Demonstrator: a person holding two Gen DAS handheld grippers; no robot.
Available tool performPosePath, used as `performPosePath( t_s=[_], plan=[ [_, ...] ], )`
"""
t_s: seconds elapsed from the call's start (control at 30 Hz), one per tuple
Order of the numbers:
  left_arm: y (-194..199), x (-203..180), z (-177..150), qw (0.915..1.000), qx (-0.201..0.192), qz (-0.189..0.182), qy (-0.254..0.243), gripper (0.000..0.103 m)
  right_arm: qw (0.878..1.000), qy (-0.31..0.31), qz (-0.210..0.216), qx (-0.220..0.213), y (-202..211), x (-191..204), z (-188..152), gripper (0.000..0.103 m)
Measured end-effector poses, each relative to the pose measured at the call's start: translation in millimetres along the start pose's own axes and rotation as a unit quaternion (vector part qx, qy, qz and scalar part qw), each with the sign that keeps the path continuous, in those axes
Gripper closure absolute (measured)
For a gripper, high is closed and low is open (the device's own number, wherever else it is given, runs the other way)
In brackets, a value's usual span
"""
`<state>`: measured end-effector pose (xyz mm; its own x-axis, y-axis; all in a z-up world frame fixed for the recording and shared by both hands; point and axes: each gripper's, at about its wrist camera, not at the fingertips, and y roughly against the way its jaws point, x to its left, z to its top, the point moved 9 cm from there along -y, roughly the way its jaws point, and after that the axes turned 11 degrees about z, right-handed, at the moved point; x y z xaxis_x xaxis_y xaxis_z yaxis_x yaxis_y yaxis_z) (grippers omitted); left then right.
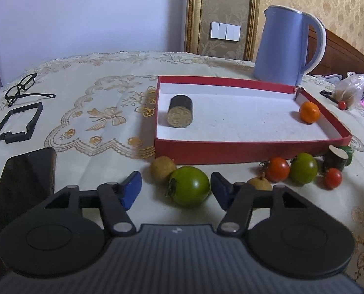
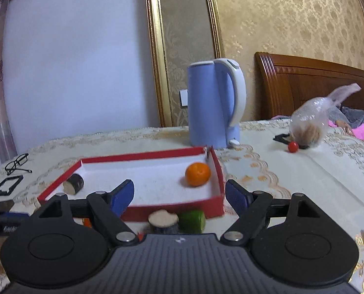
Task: Organize fruits
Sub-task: 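Grasp the green tomato with the left gripper while the right grasps a yellow fruit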
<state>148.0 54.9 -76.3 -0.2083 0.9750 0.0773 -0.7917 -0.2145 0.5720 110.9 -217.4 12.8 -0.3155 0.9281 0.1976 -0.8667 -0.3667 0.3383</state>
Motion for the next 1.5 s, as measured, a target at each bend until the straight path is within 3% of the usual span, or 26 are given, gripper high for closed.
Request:
performPosePath(
  t_s=[0.27, 0.33, 0.37, 0.53, 0.67, 0.83, 0.97, 1.13, 1.27, 1.33, 1.43, 1.5],
  plan=[
    [-3.9, -7.0, 0.1, 0.9999, -0.005, 0.007, -0.013, 0.060, 1.000, 0.001, -0.005, 0.017, 10.3, -10.2, -15.4, 0.021],
    [-2.9, -5.9, 0.2, 1.0000, -0.005, 0.001, -0.007, 0.065, 1.000, 0.004, -0.008, 0.020, 11.8, -11.4, -18.3, 0.021],
    [-1.9, -5.2, 0.2, 1.0000, -0.005, -0.004, -0.002, 0.072, 1.000, 0.008, -0.009, 0.024, 12.0, -10.8, -19.5, 0.021],
    [4.9, 3.8, -1.7, 0.9997, -0.005, -0.015, 0.020, 0.072, 0.998, 0.040, 0.005, 0.045, 12.0, 5.5, -26.8, 0.021],
    [12.6, 15.2, -1.6, 0.9994, -0.016, -0.008, 0.030, 0.072, 0.994, 0.068, 0.053, 0.069, 7.2, 37.8, -36.8, 0.021],
    [23.5, 25.6, 3.9, 0.9988, -0.040, 0.008, 0.028, 0.072, 0.981, 0.126, 0.116, 0.090, -6.2, 92.2, -46.4, 0.021],
    [28.7, 33.3, 6.0, 0.9981, -0.051, 0.020, 0.028, 0.072, 0.970, 0.170, 0.129, 0.114, -30.3, 125.5, -54.2, 0.021],
    [32.2, 46.1, 9.8, 0.9969, -0.061, 0.034, 0.035, 0.072, 0.963, 0.175, 0.141, 0.148, -57.4, 142.8, -60.8, 0.044],
    [32.3, 51.5, 9.4, 0.9969, -0.061, 0.032, 0.039, 0.072, 0.963, 0.169, 0.137, 0.157, -68.1, 140.1, -60.4, 0.048],
    [31.2, 51.3, 8.3, 0.9971, -0.059, 0.031, 0.038, 0.072, 0.962, 0.165, 0.138, 0.166, -72.8, 139.9, -62.8, 0.062],
    [29.6, 49.3, 6.9, 0.9974, -0.056, 0.027, 0.036, 0.072, 0.959, 0.164, 0.147, 0.179, -74.8, 141.4, -66.8, 0.074],
    [29.3, 47.6, 6.6, 0.9976, -0.054, 0.024, 0.035, 0.072, 0.958, 0.172, 0.144, 0.180, -71.4, 143.0, -67.3, 0.075]
  ],
)
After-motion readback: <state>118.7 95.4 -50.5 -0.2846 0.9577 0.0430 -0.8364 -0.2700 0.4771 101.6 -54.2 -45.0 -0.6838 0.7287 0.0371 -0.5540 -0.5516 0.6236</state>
